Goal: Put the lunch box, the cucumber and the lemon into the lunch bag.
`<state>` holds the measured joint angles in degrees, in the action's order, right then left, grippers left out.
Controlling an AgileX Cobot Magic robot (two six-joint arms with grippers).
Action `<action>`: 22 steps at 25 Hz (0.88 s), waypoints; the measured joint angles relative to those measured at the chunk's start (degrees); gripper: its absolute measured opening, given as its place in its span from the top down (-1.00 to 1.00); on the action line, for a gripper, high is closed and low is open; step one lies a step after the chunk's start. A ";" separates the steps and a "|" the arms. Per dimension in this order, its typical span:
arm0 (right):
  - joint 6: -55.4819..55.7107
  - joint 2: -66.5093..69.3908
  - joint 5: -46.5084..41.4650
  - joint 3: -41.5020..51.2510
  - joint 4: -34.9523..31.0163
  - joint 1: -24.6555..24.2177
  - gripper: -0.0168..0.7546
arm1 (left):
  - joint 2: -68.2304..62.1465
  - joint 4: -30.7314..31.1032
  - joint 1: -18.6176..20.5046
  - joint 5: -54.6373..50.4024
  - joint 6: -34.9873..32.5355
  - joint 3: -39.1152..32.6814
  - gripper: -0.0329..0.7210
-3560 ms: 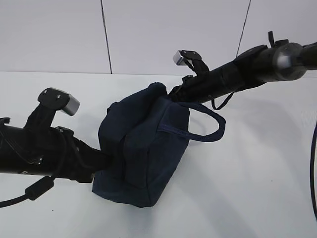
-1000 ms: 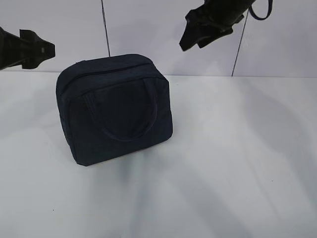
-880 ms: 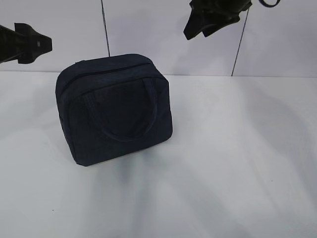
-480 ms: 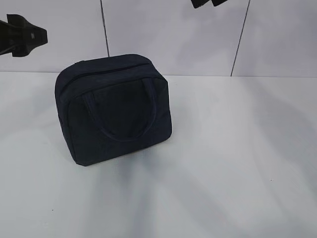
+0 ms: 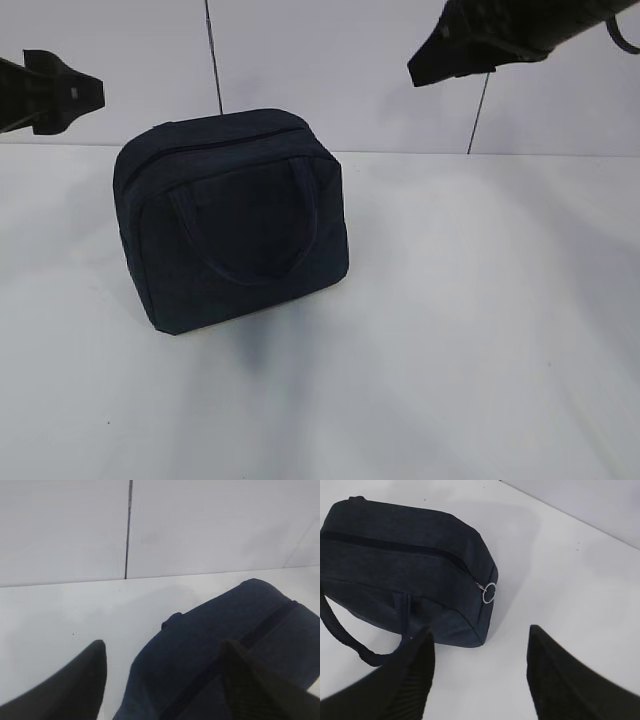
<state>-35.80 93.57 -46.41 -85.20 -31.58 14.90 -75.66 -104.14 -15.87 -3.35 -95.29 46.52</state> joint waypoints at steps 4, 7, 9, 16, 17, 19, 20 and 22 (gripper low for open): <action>-1.94 -6.44 6.77 10.54 -0.46 0.00 -0.24 | 0.17 0.00 -2.13 0.00 0.05 0.00 -0.43; -2.58 -11.99 10.26 17.51 -0.59 0.00 -0.24 | 0.26 0.00 -2.45 0.00 0.05 0.00 -0.43; -2.67 -16.34 11.19 21.58 -0.71 0.00 -0.23 | 0.26 0.00 -2.59 0.00 0.05 0.00 -0.43; -1.14 -29.85 11.30 34.56 -0.97 0.00 -0.23 | 0.26 0.00 -2.59 0.22 0.05 -0.03 -0.42; -1.00 -32.25 11.18 36.32 -0.97 0.00 -0.23 | 0.26 0.00 -2.59 0.22 0.05 -0.03 -0.42; 0.69 -37.33 10.81 39.49 -0.11 0.00 -0.23 | 0.26 0.00 -2.59 0.22 0.05 -0.36 -0.42; 2.68 -39.46 10.52 41.03 1.26 0.00 -0.23 | 0.26 0.00 -2.59 0.26 0.05 -0.67 -0.42; 7.83 -44.15 8.41 43.26 7.26 0.00 -0.23 | 0.30 0.00 -2.59 0.26 0.05 -1.20 -0.41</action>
<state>-27.97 49.42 -38.01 -41.93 -24.33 14.90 -75.36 -104.14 -18.46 -3.10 -95.24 45.32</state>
